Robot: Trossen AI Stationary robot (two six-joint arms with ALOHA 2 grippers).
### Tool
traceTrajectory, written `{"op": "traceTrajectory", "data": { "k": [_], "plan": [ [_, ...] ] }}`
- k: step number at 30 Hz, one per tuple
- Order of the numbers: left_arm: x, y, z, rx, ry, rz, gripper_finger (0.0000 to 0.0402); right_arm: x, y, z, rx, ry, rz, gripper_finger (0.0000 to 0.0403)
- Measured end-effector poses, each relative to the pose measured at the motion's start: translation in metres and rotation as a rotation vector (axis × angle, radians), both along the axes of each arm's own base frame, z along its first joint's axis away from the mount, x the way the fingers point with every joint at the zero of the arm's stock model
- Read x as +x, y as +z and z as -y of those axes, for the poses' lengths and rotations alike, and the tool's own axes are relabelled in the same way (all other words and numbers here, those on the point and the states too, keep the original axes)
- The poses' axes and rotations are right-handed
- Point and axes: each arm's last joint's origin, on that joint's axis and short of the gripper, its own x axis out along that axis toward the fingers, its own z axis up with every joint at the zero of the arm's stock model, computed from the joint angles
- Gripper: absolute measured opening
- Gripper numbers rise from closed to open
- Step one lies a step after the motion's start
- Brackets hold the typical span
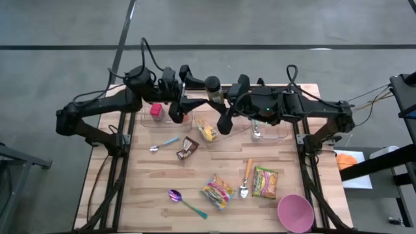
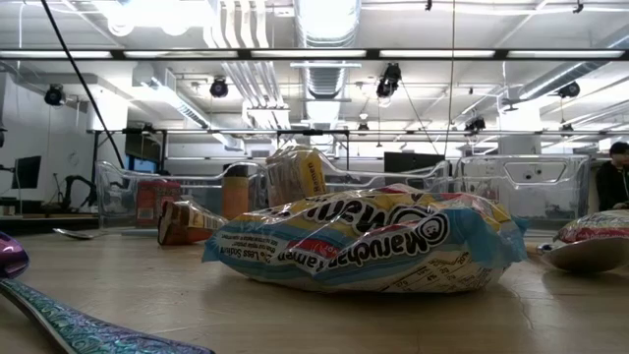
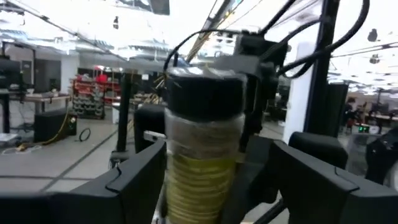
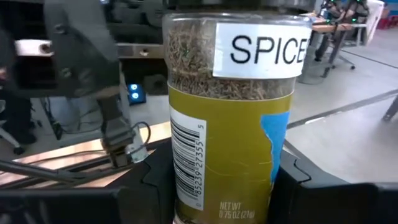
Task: Pick & Place Food Item
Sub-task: Put the green seasoning bottle into the left transparent bin
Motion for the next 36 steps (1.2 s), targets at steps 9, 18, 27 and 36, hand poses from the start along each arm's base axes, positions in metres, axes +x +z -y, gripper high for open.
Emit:
{"op": "traceTrajectory", "data": {
  "k": [9,18,27,36],
  "plan": [
    [-0.001,0.003,0.000,0.004,-0.001,0.022,0.0292,0.002,-0.002,0.000,-0.004,0.008,-0.012,0.0150],
    [-0.001,0.004,0.000,-0.020,-0.013,0.039,0.0292,0.011,-0.010,0.000,0.019,0.057,-0.030,0.0148],
    [-0.002,0.006,0.000,-0.017,-0.013,0.052,0.0292,0.023,-0.018,-0.002,0.033,0.098,-0.033,0.0148],
    [-0.002,0.005,0.000,-0.032,-0.040,0.044,0.0292,0.023,-0.015,-0.003,0.023,0.123,-0.014,0.0148]
  ]
}}
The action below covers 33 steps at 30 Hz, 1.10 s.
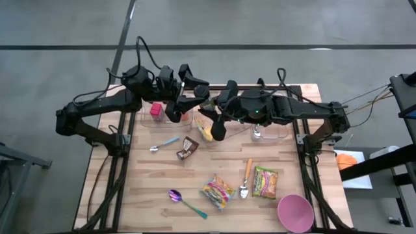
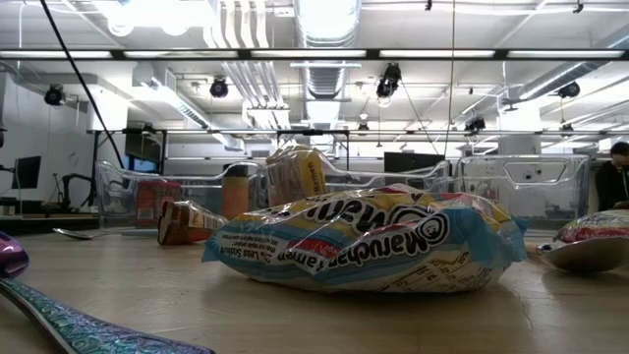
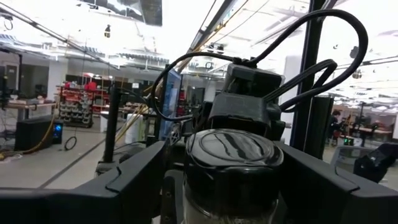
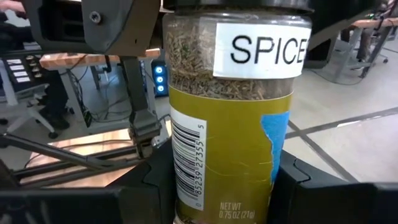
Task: Pick & Place Food Item
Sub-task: Put the green seasoning bottle into the left transparent bin
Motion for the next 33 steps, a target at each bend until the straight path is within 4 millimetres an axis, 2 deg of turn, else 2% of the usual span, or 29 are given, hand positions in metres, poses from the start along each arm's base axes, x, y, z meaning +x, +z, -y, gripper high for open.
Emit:
{"op": "traceTrajectory", "data": {
  "k": [7,9,13,23,33],
  "plan": [
    [-0.0002,-0.0006,0.0004,-0.015,-0.043,-0.012,0.0285,0.0016,-0.0004,-0.0006,-0.002,0.010,0.004,0.0148],
    [-0.0001,-0.0008,0.0005,-0.014,-0.049,-0.015,0.0267,0.0018,-0.0007,-0.0009,0.000,0.017,0.003,0.0148],
    [-0.0004,-0.0009,0.0009,-0.002,-0.057,-0.017,0.0206,0.0019,-0.0005,-0.0011,0.012,0.028,0.007,0.0147],
    [-0.0004,-0.0014,0.0010,0.018,-0.064,-0.020,0.0205,0.0023,-0.0010,-0.0012,0.008,0.031,0.003,0.0147],
    [-0.0017,-0.0029,0.0014,-0.005,-0.072,-0.050,0.0205,0.0025,-0.0005,-0.0019,0.008,0.043,0.006,0.0257]
  ]
}}
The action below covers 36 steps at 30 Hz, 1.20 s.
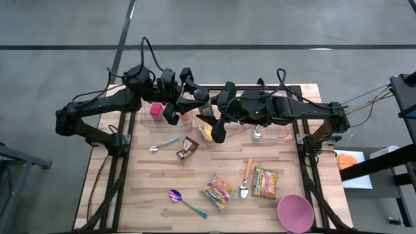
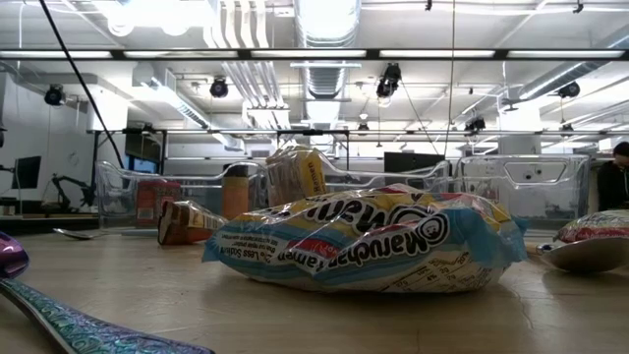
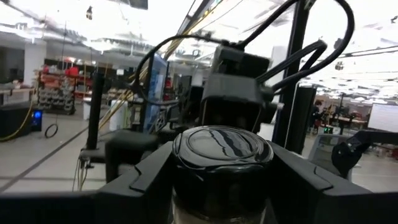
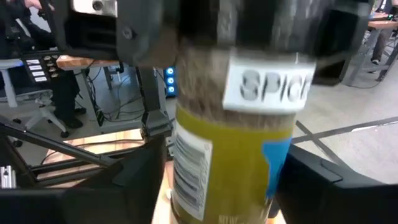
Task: Pick & Place Food Item
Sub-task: Put the green seasoning bottle into the left transparent bin
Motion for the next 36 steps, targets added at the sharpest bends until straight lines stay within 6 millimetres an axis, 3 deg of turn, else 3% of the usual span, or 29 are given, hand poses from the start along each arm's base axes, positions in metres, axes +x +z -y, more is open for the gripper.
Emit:
{"op": "traceTrajectory", "data": {
  "k": [9,19,22,28,36],
  "plan": [
    [-0.024,0.001,-0.009,-0.040,0.144,-0.118,0.0205,-0.007,-0.001,0.003,0.006,-0.088,-0.042,0.0290],
    [-0.072,-0.018,-0.022,-0.070,0.597,-0.475,0.0205,-0.045,0.013,0.012,0.025,-0.202,-0.085,0.0292],
    [-0.073,-0.033,-0.024,-0.084,0.655,-0.539,0.0205,-0.058,0.013,0.019,0.048,-0.226,-0.097,0.0292],
    [-0.073,-0.085,-0.032,-0.169,0.688,-0.563,0.0205,-0.099,0.009,0.033,0.130,-0.165,-0.022,0.0292],
    [-0.108,-0.146,-0.033,-0.271,0.823,-0.546,0.0205,-0.147,-0.007,0.034,0.195,-0.148,0.104,0.0292]
  ]
}}
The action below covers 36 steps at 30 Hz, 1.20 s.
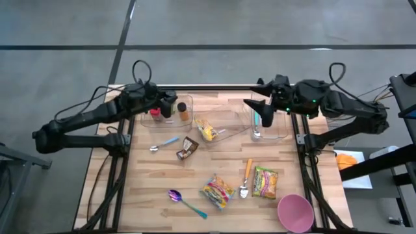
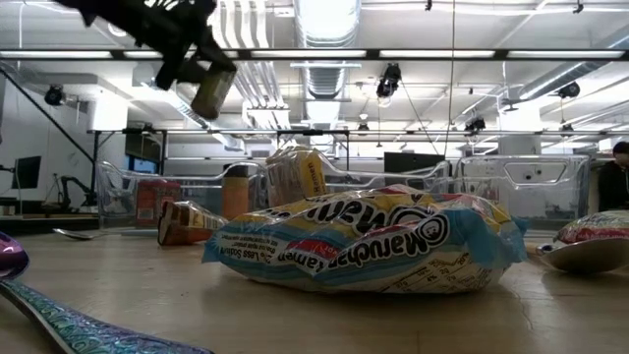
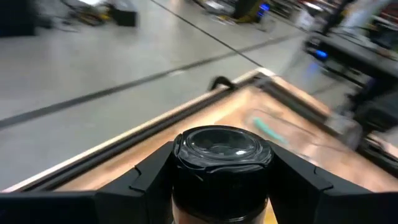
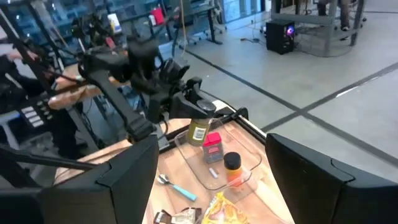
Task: Pick & Place Food Item
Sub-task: Put the green seasoning bottle into the left transparent bin
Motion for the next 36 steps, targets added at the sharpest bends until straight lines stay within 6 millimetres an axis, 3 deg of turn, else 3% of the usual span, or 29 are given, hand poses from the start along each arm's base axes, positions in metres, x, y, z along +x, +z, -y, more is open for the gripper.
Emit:
{"op": "traceTrajectory", "data": {
  "k": [11,22,36],
  "plan": [
    [-0.012,-0.070,0.000,0.003,0.209,-0.008,0.0205,-0.007,-0.016,0.000,0.001,0.000,0.022,0.0292],
    [-0.019,-0.102,-0.001,0.019,0.374,-0.063,0.0205,-0.009,-0.006,0.000,-0.049,0.009,0.026,0.0292],
    [0.004,-0.136,-0.014,-0.014,0.400,-0.135,0.0205,-0.011,-0.004,0.000,-0.058,0.010,0.028,0.0292]
  ]
}}
